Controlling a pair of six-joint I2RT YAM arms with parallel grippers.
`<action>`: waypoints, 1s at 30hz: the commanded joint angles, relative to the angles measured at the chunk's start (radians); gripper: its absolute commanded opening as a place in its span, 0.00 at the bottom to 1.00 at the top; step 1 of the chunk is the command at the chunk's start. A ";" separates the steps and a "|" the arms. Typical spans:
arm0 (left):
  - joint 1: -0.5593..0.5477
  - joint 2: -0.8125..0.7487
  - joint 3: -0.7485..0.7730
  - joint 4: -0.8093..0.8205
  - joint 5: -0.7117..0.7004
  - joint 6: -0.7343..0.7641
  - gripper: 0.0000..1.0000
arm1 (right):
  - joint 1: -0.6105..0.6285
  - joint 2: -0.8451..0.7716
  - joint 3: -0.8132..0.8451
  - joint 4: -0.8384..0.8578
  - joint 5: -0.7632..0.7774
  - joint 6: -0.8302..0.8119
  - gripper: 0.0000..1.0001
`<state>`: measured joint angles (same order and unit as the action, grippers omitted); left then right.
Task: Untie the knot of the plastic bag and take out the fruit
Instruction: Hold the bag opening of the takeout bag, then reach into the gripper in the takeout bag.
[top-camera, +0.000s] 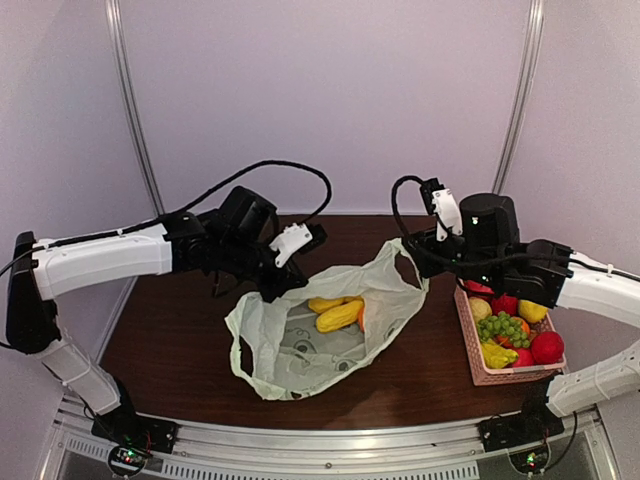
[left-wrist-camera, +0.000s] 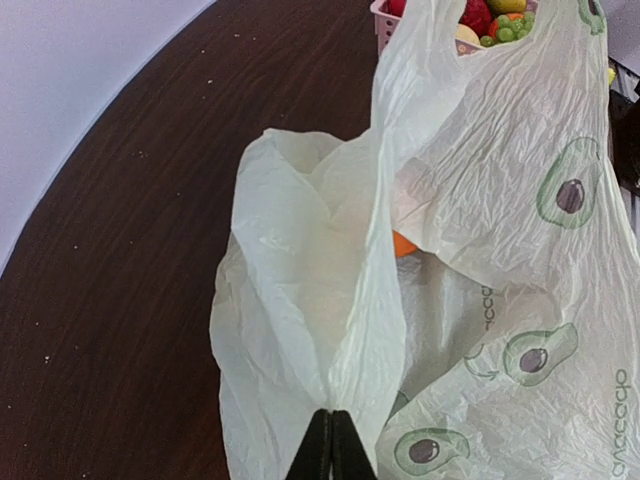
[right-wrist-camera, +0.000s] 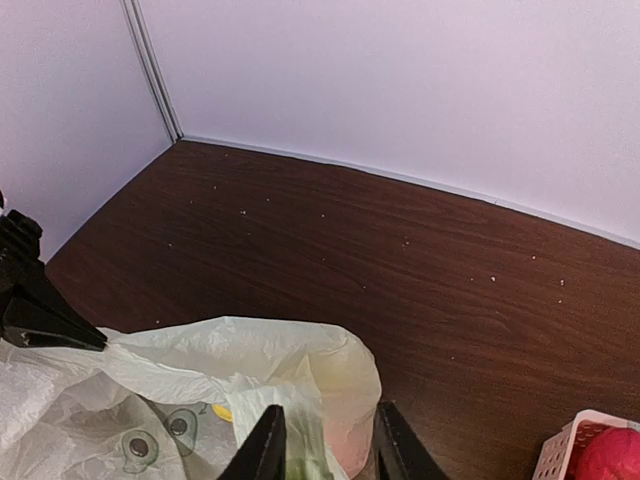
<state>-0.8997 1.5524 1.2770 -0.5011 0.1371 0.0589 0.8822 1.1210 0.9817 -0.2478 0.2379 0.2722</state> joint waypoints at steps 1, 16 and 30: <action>-0.002 -0.034 0.002 0.065 0.048 -0.017 0.00 | 0.002 -0.031 0.027 -0.049 -0.010 0.010 0.39; 0.028 -0.116 -0.118 0.203 0.121 -0.101 0.00 | 0.234 -0.018 0.110 0.035 -0.160 -0.117 0.81; 0.028 -0.160 -0.163 0.250 0.093 -0.136 0.00 | 0.305 0.347 0.067 0.202 -0.101 -0.013 0.64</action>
<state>-0.8761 1.4151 1.1301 -0.3046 0.2390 -0.0620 1.1831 1.4048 1.0710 -0.1020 0.0772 0.2203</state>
